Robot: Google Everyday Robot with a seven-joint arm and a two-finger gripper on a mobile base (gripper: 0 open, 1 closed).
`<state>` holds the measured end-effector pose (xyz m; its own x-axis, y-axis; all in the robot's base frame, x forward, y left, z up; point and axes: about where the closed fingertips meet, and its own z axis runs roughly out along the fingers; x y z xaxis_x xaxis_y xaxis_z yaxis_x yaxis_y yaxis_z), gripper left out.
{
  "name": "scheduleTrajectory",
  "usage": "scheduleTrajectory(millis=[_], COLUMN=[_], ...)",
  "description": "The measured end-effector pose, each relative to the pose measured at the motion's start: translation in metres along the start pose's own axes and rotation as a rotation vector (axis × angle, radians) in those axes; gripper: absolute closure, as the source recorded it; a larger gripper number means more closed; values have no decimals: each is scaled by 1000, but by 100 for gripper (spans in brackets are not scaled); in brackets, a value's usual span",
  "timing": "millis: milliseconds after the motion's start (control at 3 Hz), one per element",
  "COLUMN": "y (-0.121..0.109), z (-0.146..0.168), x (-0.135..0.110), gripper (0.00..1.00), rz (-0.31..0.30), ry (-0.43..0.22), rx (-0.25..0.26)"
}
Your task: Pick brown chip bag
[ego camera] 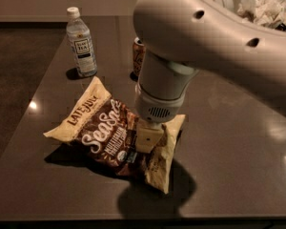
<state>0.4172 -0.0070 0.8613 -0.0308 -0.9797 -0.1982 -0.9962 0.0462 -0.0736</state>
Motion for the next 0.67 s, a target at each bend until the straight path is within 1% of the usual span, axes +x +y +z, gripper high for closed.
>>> scheduleTrajectory(millis=[333, 667], y=[-9, -17], z=[-29, -65], x=[-1, -2], gripper=[88, 100], rz=[1, -6], ry=[-39, -105], rx=[33, 60])
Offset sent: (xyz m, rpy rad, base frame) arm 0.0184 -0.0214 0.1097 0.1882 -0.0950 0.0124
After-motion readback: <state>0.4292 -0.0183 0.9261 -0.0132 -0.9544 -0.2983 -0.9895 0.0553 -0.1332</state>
